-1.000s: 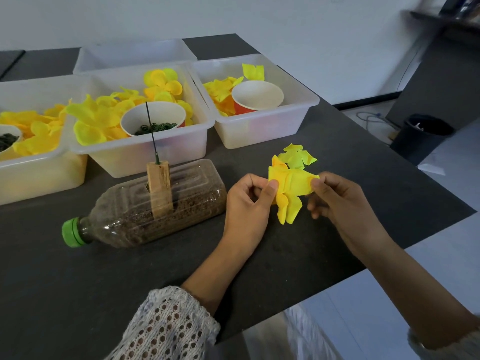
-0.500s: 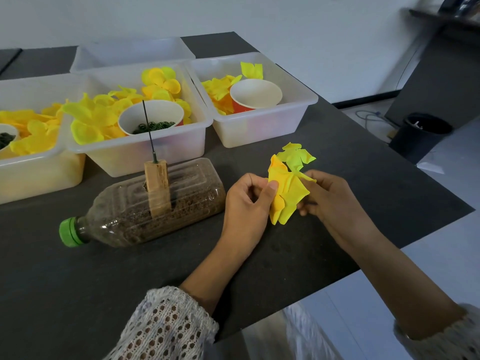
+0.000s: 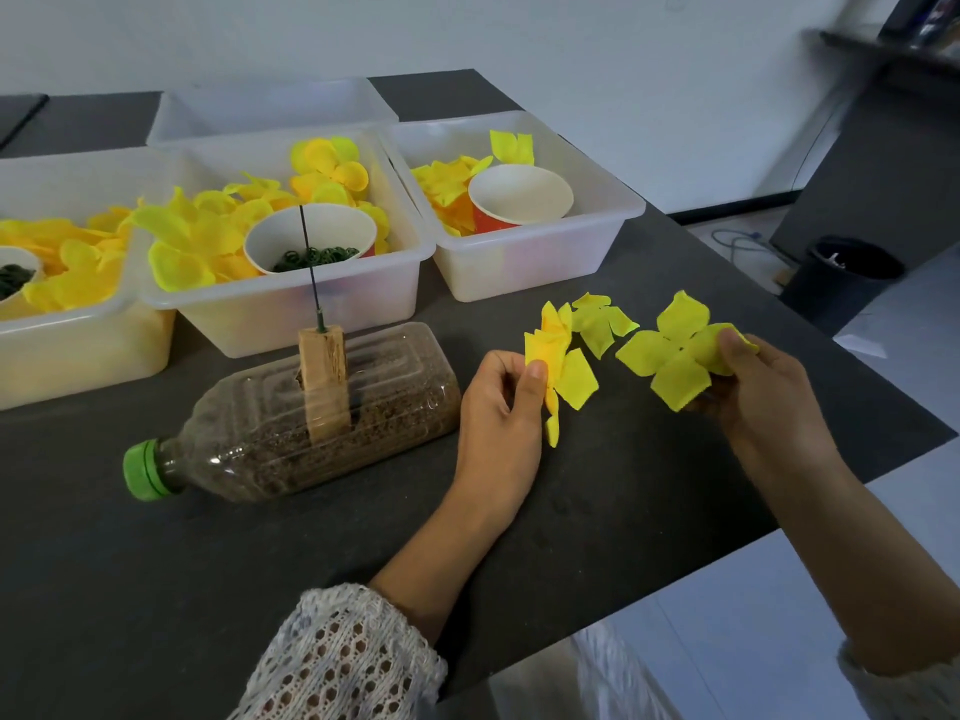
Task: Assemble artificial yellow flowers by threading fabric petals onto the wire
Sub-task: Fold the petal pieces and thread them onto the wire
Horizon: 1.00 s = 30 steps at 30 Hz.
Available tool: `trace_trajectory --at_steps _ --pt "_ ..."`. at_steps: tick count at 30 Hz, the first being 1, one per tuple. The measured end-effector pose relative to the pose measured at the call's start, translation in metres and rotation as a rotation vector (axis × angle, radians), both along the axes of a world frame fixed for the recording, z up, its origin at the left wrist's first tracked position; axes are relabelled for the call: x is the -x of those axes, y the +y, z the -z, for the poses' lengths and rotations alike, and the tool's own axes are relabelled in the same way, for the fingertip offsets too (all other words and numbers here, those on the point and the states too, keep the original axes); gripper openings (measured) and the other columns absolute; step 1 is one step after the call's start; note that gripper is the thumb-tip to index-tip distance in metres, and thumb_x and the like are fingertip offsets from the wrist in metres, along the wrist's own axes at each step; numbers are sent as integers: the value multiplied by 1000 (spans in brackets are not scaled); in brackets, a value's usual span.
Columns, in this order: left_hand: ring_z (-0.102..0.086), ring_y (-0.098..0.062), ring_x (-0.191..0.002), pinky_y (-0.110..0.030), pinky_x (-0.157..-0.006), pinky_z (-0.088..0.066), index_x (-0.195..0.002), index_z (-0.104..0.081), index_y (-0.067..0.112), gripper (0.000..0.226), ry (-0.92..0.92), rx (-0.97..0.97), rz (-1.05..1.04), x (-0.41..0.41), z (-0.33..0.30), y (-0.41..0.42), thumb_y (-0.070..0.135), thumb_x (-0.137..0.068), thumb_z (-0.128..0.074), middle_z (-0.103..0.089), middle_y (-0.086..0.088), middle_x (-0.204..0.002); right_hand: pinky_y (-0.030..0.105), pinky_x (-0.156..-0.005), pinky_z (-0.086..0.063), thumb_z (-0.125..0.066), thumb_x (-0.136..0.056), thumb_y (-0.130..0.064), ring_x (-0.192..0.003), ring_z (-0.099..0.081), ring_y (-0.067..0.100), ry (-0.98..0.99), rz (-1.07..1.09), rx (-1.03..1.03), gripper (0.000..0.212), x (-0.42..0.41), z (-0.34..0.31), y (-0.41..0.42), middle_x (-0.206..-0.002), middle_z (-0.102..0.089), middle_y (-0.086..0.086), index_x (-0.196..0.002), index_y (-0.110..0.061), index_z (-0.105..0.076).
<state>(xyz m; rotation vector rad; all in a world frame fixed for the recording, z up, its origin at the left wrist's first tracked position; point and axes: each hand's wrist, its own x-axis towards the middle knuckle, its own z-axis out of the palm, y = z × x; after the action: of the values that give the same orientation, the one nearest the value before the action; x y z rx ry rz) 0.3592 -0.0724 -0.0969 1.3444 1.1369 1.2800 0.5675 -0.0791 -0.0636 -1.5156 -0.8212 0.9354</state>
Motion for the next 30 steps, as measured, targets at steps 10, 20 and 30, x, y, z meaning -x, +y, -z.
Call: trace_trajectory --at_steps 10,20,30 --pt "-50 -13 -69 -36 -67 -44 -83 -55 16 20 -44 36 25 1 -6 -2 25 -101 -53 -57 -10 -76 30 -63 -50 -37 -104 -24 -71 -65 20 -41 -222 -124 33 34 -51 71 -82 -65 11 -99 -4 -62" --pt "-47 -5 -65 -16 -62 -40 -84 -53 10 20 -138 22 21 1 -11 -4 22 -100 -54 -52 0 -71 22 -47 -44 -52 -96 -1 -52 -54 14 -105 -343 -44 12 103 -115 229 -74 -51 9 -85 -6 -52" --pt "-51 -11 -68 -22 -64 -44 -90 -55 3 22 -198 36 26 -1 -12 -2 21 -100 -54 -57 -5 -74 27 -53 -54 -53 -95 -24 -61 -66 18 -463 -369 -5 21 89 -110 215 -92 -60 13 -111 -10 -52"
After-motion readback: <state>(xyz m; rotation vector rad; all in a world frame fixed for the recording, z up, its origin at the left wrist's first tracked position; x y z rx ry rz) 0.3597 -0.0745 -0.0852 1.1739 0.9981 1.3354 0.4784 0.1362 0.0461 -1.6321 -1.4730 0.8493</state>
